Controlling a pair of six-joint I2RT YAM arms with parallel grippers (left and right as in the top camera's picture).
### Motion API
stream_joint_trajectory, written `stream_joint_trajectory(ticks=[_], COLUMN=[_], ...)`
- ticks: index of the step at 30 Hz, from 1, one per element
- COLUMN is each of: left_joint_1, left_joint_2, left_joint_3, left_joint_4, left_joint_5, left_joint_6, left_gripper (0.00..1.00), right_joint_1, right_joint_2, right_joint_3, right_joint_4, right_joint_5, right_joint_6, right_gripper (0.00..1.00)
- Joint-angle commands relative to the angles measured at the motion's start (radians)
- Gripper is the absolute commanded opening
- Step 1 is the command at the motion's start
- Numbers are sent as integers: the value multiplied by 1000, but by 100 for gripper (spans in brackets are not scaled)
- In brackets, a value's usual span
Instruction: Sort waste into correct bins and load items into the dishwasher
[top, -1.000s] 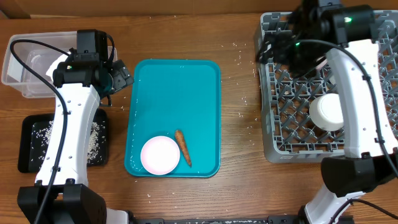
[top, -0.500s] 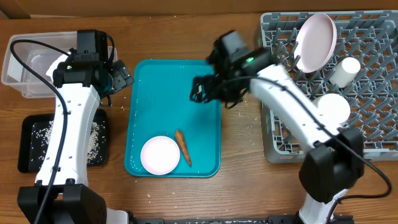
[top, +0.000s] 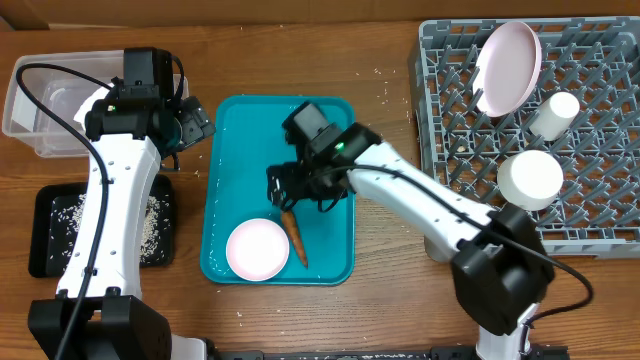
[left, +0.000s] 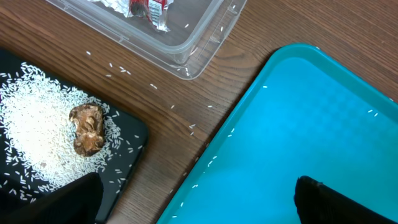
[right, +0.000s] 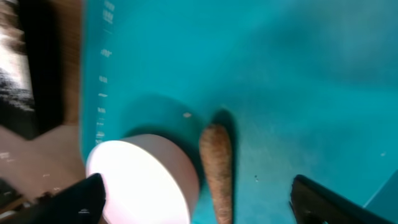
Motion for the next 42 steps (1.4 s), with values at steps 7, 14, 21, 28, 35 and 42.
stream_joint_trajectory(ticks=[7,14,21,28,35,42], left_joint_1=[0,0,0,0,0,0], left_joint_2=[-8,-8,-8,-8,-8,-8], left_joint_3=[18,18,18,18,18,18], left_joint_4=[1,1,1,1,1,1], left_joint_5=[7,7,7,7,7,7], left_joint_6=[-7,-7,-7,-7,-7,-7], left_gripper=[100,100,100,100,100,100], right_joint_1=[64,77,90,90,66,-37], right_joint_2=[108,114,114,114,114,113], right_joint_3=[-15,-18,-63,-75,-73,-51], right_joint_4=[-16,-24,-10,-8,-13,-7], right_joint_5=[54,58,99,125,177,94], right_joint_6=[139,183,231,235,235,192], right_gripper=[83,75,70,52,45,40])
